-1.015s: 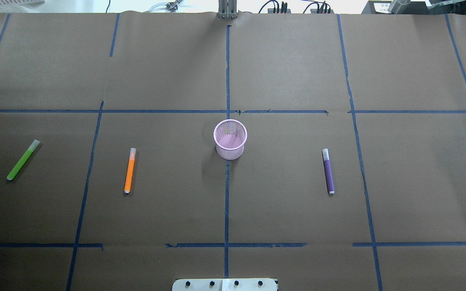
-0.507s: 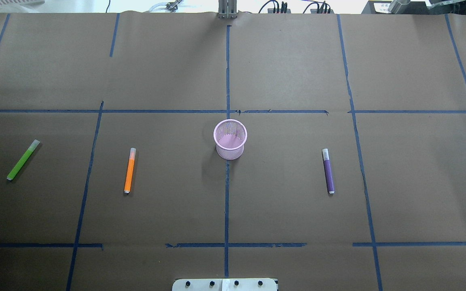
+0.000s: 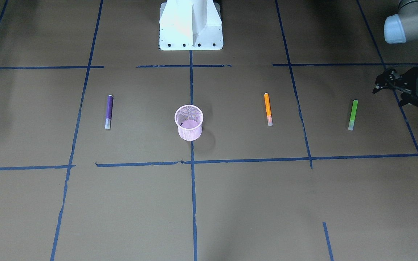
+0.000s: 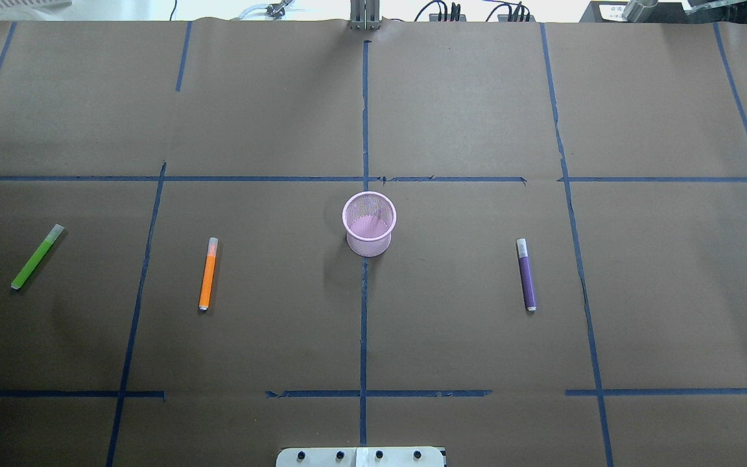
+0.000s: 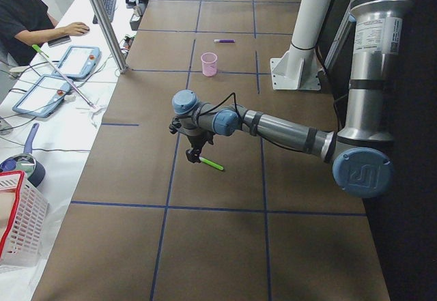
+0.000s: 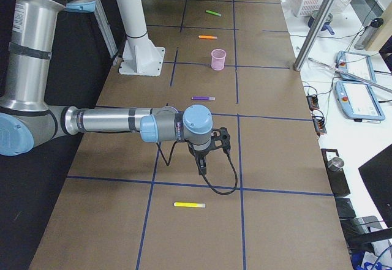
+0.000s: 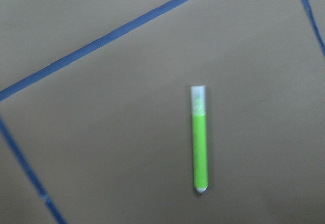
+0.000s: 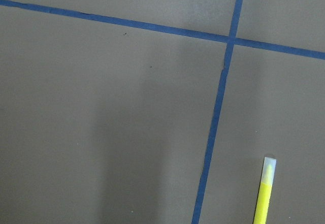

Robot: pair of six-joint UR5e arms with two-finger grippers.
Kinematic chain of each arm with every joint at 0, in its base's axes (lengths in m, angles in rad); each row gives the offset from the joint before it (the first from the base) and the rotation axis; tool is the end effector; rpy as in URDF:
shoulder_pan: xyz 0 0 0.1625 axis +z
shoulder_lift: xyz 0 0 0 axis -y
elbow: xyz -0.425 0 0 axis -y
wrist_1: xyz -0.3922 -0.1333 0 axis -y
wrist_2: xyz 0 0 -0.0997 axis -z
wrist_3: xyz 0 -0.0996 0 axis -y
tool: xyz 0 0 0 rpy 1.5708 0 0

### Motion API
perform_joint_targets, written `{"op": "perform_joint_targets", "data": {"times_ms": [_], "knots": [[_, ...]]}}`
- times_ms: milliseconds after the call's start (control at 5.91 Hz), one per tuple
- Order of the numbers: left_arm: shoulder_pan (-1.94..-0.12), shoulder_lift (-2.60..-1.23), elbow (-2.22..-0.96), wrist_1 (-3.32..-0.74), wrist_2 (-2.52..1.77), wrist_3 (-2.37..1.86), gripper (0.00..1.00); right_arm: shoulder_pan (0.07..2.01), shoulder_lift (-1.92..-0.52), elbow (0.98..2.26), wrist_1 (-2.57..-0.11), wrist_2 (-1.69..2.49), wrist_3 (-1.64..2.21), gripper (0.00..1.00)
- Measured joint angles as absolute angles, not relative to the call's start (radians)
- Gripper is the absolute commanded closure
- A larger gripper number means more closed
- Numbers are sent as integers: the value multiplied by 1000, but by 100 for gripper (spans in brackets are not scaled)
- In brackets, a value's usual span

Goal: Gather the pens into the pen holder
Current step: 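Lower the left gripper onto the green highlighter and close on it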

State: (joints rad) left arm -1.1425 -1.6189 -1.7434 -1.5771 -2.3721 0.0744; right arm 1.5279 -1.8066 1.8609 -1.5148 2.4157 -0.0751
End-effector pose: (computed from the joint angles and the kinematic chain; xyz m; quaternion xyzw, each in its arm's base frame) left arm 0.1581 -0.4949 0.5462 0.0345 0.3998 0.2703 0.8751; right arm 0.0417 -0.4009 0.6092 0.0569 -0.4085 -0.0763 0.9078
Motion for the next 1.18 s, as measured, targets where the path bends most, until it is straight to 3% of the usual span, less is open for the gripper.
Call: {"op": "perform_joint_targets", "data": {"times_ms": [507, 846, 1184], "knots": [[-1023, -1716, -1626, -1577, -2257, 55, 6, 1527, -1812, 1858, -1514, 2423, -75, 0], [-986, -1749, -1570, -1579, -2227, 56, 17, 1525, -1813, 1856, -1514, 2424, -75, 0], [-973, -1769, -1536, -1580, -2225, 58, 21, 1523, -1813, 1855, -1514, 2424, -75, 0]]}}
